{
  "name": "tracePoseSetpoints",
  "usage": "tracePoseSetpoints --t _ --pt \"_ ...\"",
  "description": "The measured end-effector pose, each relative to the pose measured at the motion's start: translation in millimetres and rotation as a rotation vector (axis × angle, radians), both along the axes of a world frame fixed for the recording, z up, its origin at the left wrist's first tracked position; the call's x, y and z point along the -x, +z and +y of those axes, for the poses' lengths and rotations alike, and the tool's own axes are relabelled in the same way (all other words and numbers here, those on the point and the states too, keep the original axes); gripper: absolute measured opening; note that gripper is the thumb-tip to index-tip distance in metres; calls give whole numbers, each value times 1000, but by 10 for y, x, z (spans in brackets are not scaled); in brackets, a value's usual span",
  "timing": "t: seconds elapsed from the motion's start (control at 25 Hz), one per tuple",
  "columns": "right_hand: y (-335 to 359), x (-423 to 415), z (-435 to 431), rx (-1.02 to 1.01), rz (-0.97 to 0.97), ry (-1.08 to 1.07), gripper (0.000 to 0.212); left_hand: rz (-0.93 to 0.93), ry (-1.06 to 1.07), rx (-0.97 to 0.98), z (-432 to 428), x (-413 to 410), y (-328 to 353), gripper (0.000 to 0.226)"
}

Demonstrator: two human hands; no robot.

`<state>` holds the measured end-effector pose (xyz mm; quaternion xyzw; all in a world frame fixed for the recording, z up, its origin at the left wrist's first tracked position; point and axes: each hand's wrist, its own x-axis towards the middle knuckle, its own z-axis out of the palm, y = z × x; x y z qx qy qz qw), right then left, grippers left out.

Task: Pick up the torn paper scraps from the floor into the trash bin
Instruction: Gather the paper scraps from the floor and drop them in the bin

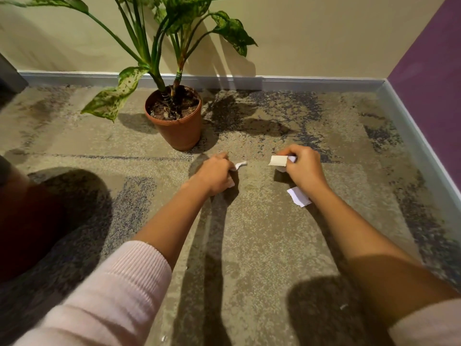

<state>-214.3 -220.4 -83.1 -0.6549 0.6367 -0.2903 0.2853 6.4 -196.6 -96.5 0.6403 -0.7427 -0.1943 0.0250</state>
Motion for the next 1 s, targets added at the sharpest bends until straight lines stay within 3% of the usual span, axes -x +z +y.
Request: tracePoseSetpoints --t 0.12,0.24,0.36,0.48,0.6,0.88,1.0 --pt "17 253 -1 -128 -101 -34 25 21 7 -23 202 -58 89 32" --pt "5 478 -45 -381 -64 -41 64 -22 -23 -93 413 -110 137 48" --pt "49 541 80 -564 39 24 71 -88 -6 -19 600 -132 74 38" --pt "-15 449 275 -542 166 37 68 -108 63 36 765 -120 55 21" --pt "-91 364 360 -502 259 -70 42 -75 130 41 898 -162 78 9" --pt "55 158 647 -553 252 -64 23 -9 251 105 1273 -568 372 5" --pt "227 -112 838 -561 112 6 20 31 317 134 1453 -756 578 9"
